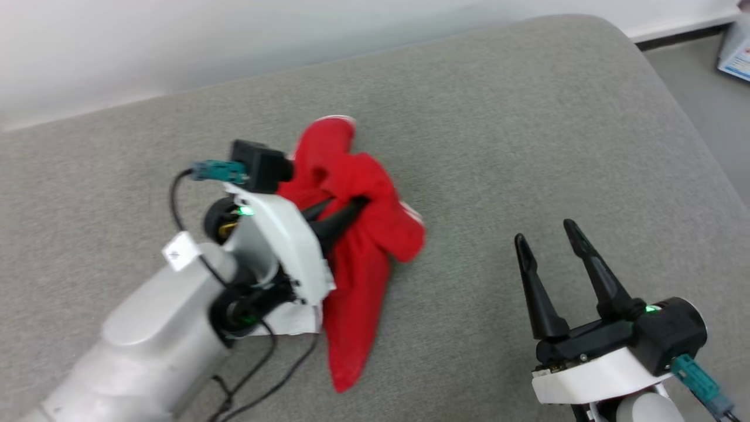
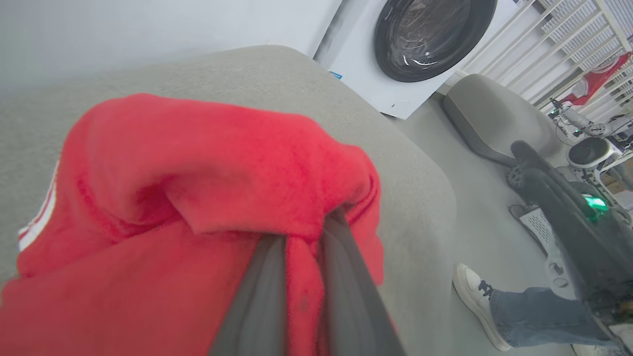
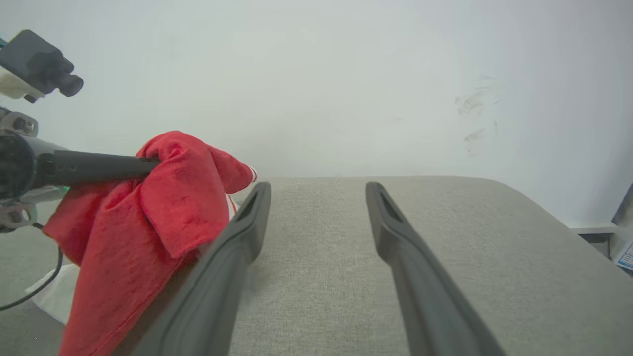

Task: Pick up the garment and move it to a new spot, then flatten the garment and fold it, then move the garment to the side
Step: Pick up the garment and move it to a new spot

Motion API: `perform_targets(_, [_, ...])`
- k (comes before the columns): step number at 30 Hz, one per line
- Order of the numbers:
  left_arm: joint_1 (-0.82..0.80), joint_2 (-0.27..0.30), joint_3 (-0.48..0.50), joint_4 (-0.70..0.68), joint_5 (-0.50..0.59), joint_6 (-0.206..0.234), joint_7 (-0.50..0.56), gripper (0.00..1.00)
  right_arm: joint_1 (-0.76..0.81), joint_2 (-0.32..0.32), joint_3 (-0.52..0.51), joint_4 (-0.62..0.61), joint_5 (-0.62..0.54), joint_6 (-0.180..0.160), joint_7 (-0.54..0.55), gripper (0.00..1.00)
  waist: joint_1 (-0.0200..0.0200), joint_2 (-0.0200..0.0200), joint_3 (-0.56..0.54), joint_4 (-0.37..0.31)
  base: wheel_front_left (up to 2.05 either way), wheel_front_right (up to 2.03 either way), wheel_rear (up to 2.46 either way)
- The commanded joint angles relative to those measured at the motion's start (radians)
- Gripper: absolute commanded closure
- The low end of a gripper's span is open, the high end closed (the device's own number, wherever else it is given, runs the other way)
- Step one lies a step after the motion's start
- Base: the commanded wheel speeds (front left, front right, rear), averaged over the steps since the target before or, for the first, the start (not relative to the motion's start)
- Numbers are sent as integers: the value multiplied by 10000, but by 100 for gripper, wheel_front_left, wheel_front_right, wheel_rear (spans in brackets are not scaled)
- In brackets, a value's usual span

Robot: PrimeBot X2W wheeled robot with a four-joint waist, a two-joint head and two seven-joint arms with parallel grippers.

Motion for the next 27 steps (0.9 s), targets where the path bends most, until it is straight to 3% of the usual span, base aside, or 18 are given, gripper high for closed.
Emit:
perform_targets(1, [-103, -135, -87, 114, 56, -15, -67, 100, 72, 9, -45, -65, 125, -7, -17, 0, 2, 0, 89, -184, 0, 0, 0])
perform_targets(5, [-256, -819, -750, 821, 397, -15, -192, 100, 2, 11, -26, -183, 272, -5, -17, 0, 2, 0, 213, -343, 0, 0, 0])
perform_targets(6, [-245, -919, -911, 1021, 500, -15, -253, 79, -7, 11, -30, -192, 267, -5, -17, 0, 2, 0, 221, -352, 0, 0, 0])
perform_targets(7, [-225, -989, -1093, 1234, 607, -15, -271, 0, -8, 11, -34, -191, 251, -5, -17, 0, 2, 0, 220, -347, 0, 0, 0])
perform_targets(13, [140, -1206, -1704, 1960, 632, -15, -999, 0, 155, 11, -168, -22, 172, -5, -17, 0, 2, 0, -142, -9, 0, 0, 0])
perform_targets(20, [381, -739, -1577, 2165, 732, -5, -2653, 0, 375, 9, -414, 240, -148, -5, -17, 0, 2, 0, -992, 822, 0, 0, 0])
perform_targets(27, [634, -51, -277, 2135, 1863, 861, -3735, 0, 595, 9, -800, 358, -426, -5, -17, 0, 2, 0, -1799, 1572, 0, 0, 0])
